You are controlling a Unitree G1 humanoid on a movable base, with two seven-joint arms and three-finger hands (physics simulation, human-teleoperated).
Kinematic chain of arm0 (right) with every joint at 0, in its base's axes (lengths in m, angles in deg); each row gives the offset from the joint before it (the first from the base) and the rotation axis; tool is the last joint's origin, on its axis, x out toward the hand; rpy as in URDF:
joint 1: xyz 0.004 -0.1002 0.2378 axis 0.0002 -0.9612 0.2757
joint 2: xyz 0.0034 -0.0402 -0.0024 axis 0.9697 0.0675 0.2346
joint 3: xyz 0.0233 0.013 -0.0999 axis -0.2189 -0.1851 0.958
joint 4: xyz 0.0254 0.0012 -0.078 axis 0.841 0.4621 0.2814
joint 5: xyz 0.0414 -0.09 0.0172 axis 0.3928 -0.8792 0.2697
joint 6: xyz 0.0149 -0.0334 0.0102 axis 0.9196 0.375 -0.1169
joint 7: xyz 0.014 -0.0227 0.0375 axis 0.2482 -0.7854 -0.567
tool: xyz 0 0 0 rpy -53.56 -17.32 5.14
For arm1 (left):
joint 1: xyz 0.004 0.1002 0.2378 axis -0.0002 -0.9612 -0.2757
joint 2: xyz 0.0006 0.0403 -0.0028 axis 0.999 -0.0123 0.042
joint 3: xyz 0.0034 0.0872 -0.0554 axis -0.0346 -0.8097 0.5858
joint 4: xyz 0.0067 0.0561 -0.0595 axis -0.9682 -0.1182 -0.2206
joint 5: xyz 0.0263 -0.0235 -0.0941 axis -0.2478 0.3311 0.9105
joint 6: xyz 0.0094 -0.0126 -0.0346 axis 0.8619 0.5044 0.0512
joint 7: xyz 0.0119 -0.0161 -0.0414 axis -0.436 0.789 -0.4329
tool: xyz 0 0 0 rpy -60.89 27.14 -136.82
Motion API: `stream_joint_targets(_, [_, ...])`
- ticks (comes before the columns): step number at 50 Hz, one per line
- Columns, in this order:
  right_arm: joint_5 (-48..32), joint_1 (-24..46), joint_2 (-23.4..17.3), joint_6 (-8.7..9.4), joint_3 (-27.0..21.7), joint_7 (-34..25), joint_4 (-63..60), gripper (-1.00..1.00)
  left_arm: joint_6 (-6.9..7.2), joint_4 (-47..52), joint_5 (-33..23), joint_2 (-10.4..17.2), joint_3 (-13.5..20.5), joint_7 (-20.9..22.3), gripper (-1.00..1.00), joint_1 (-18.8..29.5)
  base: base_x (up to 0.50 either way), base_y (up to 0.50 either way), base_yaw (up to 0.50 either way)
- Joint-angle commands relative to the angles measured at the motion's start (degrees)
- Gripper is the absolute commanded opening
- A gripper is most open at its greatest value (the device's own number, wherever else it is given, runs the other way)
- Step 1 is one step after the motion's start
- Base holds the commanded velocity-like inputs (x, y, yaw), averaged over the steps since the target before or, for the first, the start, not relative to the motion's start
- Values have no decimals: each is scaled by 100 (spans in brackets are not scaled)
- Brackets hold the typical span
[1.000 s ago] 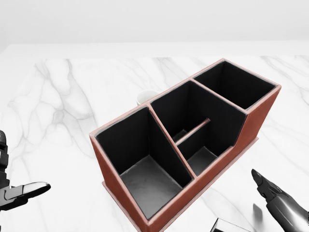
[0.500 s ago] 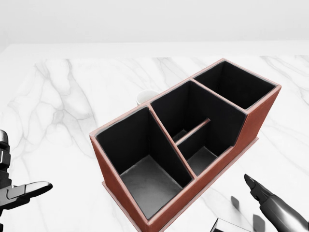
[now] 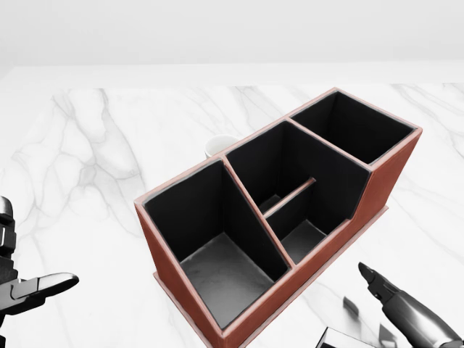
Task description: Pick up the book and place it in the left compartment of the caddy.
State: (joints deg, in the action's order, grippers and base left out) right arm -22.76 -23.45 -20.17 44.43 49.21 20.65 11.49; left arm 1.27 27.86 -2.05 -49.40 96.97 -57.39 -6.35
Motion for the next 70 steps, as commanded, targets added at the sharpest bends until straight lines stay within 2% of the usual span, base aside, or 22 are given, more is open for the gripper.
stream_joint_targets(1, [27, 62, -33, 0, 120, 0, 217, 100, -58, -111, -9, 11, 2, 15, 100, 22, 0, 0, 0])
stream_joint_targets(15, [105, 59, -36, 0, 295, 0, 497, 100, -18, -38, 33, 19, 32, 10, 100, -9, 0, 0, 0])
stream_joint_targets(21, [110, 31, -24, 0, 368, 0, 564, 100, -92, -147, 6, 4, 14, 20, 100, 7, 0, 0, 0])
stream_joint_targets(26, [164, -5, -55, 0, 304, 0, 644, 100, -79, -123, 7, 8, -7, 11, 100, 8, 0, 0, 0])
stream_joint_targets(27, [169, -33, -51, 0, 298, 0, 621, 20, -82, -120, 7, 7, -6, 10, 100, 4, 0, 0, 0])
stream_joint_targets(28, [169, -35, -51, 0, 298, 0, 619, 20, -82, -120, 8, 7, -6, 10, 100, 4, 0, 0, 0])
stream_joint_targets(29, [190, -43, -39, 0, 284, 0, 593, -100, -89, -133, 13, 6, -5, 15, 100, 4, 0, 0, 0])
stream_joint_targets(32, [183, -49, -22, 0, 298, 0, 588, -100, -149, -199, -2, -6, -20, 33, 100, -6, 0, 0, 0])
stream_joint_targets(37, [152, 19, -34, 0, 339, 0, 587, -100, -99, -124, 29, 11, 15, 20, 100, -23, 0, 0, 0])
stream_joint_targets(42, [178, 10, -25, 0, 346, 0, 567, -100, -138, -173, 13, 0, 8, 33, 100, -18, 0, 0, 0])
stream_joint_targets(47, [276, 25, -47, 0, 271, 0, 533, -100, -83, -112, 11, 7, -12, 2, 100, 3, 0, 0, 0])
stream_joint_targets(58, [237, -18, 16, 0, 137, 0, -291, -100, -32, -39, 22, 5, -8, -7, 100, -2, 0, 0, 0])
stream_joint_targets(70, [-159, -45, 160, 0, -122, 0, -1715, -100, 11, 46, 7, -14, -19, -17, 100, -17, 0, 0, 0])
